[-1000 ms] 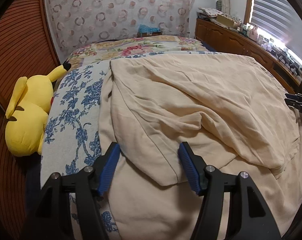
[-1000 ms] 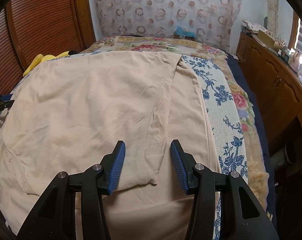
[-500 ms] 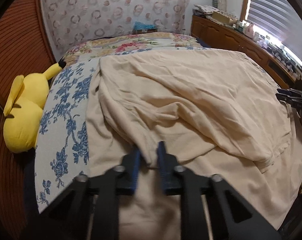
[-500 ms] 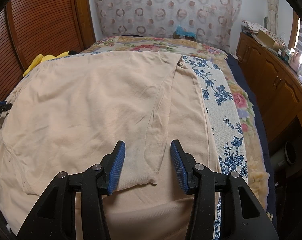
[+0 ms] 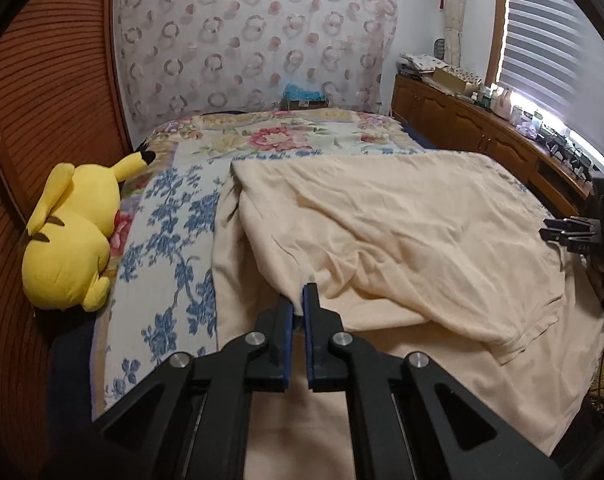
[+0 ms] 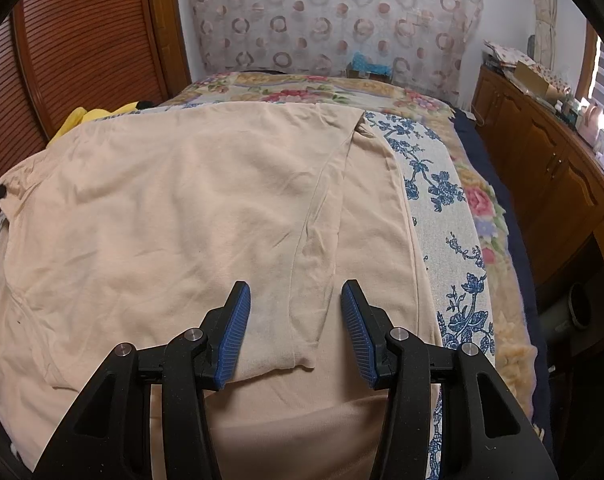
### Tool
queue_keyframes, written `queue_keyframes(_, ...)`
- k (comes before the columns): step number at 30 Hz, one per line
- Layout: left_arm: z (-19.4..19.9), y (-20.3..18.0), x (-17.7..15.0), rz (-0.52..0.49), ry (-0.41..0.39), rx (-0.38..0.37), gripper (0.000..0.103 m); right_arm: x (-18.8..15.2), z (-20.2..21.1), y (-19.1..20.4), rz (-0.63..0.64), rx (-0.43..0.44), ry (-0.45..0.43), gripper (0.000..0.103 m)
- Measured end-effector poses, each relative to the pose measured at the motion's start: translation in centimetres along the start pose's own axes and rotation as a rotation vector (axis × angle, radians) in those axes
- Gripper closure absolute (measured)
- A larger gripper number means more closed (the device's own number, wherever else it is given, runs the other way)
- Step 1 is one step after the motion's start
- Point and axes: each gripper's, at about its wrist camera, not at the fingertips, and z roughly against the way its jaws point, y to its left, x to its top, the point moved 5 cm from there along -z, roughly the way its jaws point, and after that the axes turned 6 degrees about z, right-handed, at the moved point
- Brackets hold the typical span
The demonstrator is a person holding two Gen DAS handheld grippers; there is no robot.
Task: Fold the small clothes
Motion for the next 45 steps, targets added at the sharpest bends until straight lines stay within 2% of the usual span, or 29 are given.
queue_keyframes(8,-1.1,0.5,-0.9,0.001,0.020,-0.014,0.101,-0.3,0.7,1.3,0.049,0.047,0.034,0.057)
queue_keyframes(9,-1.2,0.3,-1.0,-0.001,0.021,-0.020,0.101,-0.4,0.8,1.6,0.077,0.034,0.031,0.063)
queue_keyframes(10,-1.2,0.3,-1.1,-0.002,0.022,-0.026,0.101,-0.4,0.9,1.9,0.087,0.049,0.032,0.073)
queue_keyframes(11,-1.1,0.2,-1.0,0.001,0.016,-0.029,0.101,-0.3,0.9,2.0,0.089,0.063,0.037,0.079)
queue_keyframes(12,-0.9,0.1,-1.0,0.004,0.012,-0.037,0.101,-0.3,0.9,2.1,0.099,0.060,0.037,0.094)
queue_keyframes(13,-0.5,-0.1,-0.7,0.008,-0.004,-0.042,0.101,-0.2,1.1,2.3,0.118,0.049,0.032,0.096)
queue_keyframes(15,0.8,-0.3,-0.2,0.015,-0.034,-0.060,0.102,0.1,1.6,2.5,0.128,0.049,0.006,0.097)
queue_keyframes(19,4.0,-0.9,1.0,0.000,-0.095,-0.087,0.102,1.3,5.2,1.9,0.098,0.049,-0.108,0.097)
queue_keyframes(29,11.2,-0.7,1.7,-0.010,-0.194,-0.116,0.102,2.4,14.3,1.9,0.087,0.059,-0.215,0.098)
queue_keyframes(36,15.7,0.3,-0.3,0.023,-0.217,-0.135,0.102,0.8,19.5,2.7,0.073,0.106,-0.238,0.098)
queue_keyframes(40,16.8,1.0,-1.7,0.036,-0.207,-0.118,0.102,-0.1,22.0,2.5,0.060,0.111,-0.249,0.098)
queue_keyframes(43,15.5,1.5,-3.4,0.054,-0.153,-0.096,0.102,-1.7,20.7,2.2,0.053,0.108,-0.186,0.098)
queue_keyframes(45,13.7,1.8,-5.6,0.071,-0.091,-0.081,0.102,-3.4,18.7,2.0,0.045,0.072,-0.123,0.097)
